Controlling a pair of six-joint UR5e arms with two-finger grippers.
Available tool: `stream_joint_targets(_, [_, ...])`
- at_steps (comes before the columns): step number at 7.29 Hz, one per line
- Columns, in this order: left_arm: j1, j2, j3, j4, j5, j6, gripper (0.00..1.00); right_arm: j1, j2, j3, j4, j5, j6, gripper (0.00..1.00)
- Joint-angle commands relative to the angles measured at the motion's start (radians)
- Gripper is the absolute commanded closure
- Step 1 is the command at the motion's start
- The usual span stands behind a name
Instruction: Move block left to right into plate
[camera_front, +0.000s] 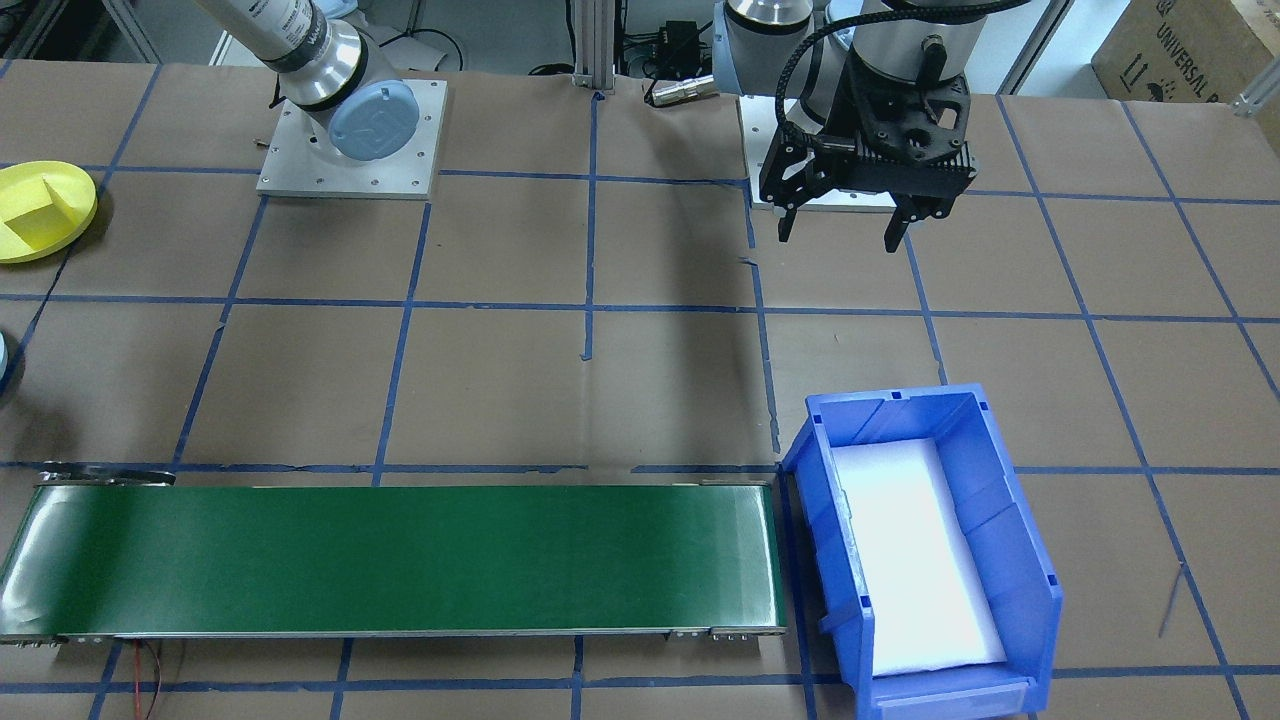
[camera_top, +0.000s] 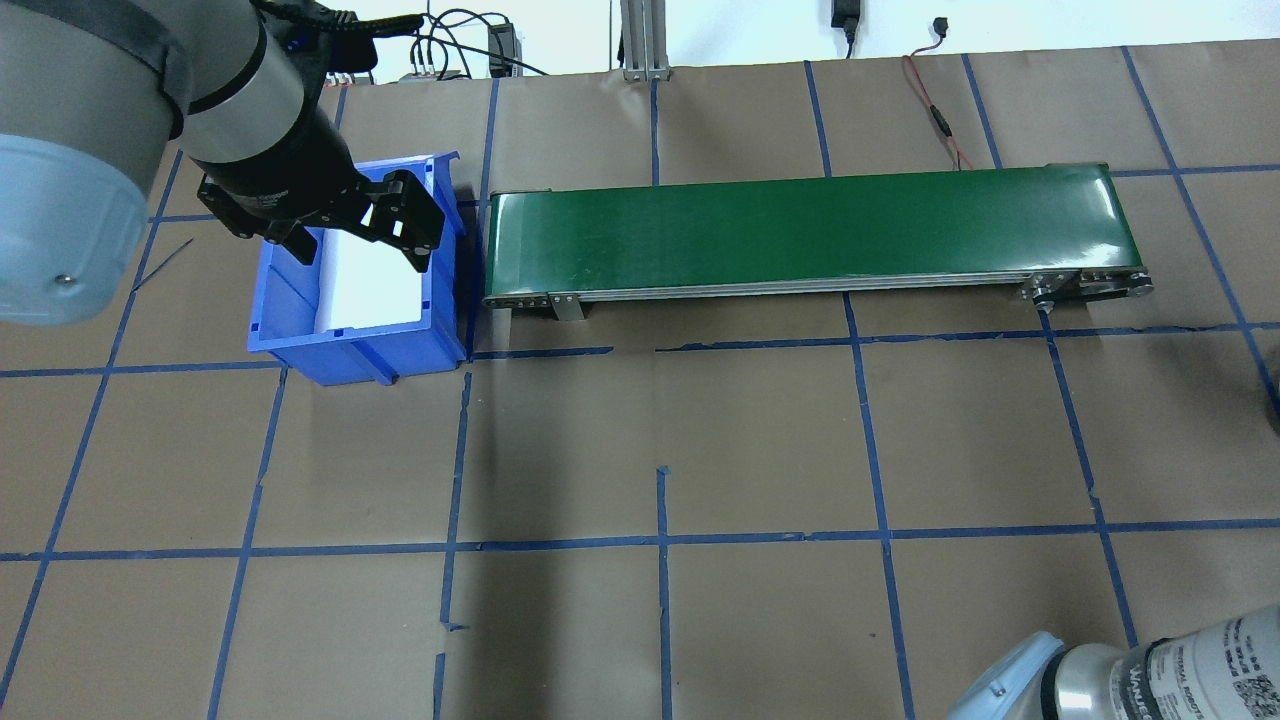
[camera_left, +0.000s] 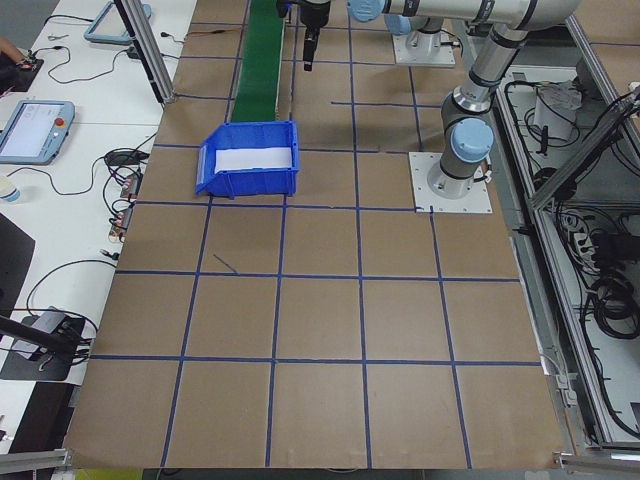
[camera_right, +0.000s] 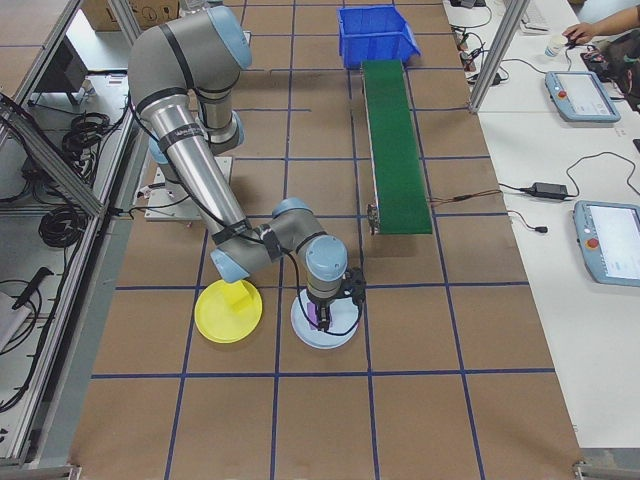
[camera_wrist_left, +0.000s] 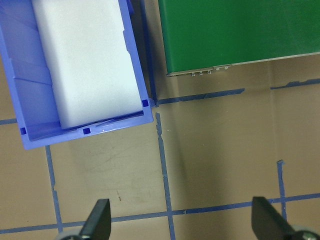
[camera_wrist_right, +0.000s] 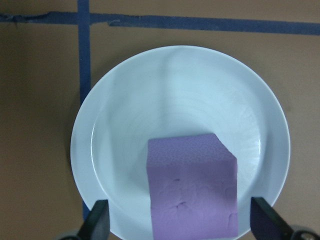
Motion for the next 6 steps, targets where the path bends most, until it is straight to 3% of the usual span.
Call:
stream_joint_targets(1, [0.0, 0.0, -0.005, 0.001, -0.001, -0.002, 0.0, 0.122, -0.166, 0.0, 0.124, -0.023, 0.173, 0.0])
stream_joint_targets(2, [-0.002, -0.001, -0.005, 0.001, -0.001, -0.002, 0.0, 0.252, -0.219, -0.006, 0.184, -0.125, 0.329, 0.0])
stream_joint_targets(3, [0.0, -0.001, -0.005, 0.001, -0.001, -0.002, 0.0, 0.378, -0.247, -0.011, 0.27, -0.136, 0.408, 0.0])
stream_joint_targets(5, [-0.002, -0.001, -0.005, 0.001, -0.001, 0.0, 0.0, 0.733, -0.261, -0.031, 0.326, -0.094, 0.746, 0.0])
stream_joint_targets(6, [-0.002, -0.001, -0.005, 0.002, -0.001, 0.0, 0.0, 0.886, -0.258, -0.094, 0.324, -0.06, 0.849, 0.0])
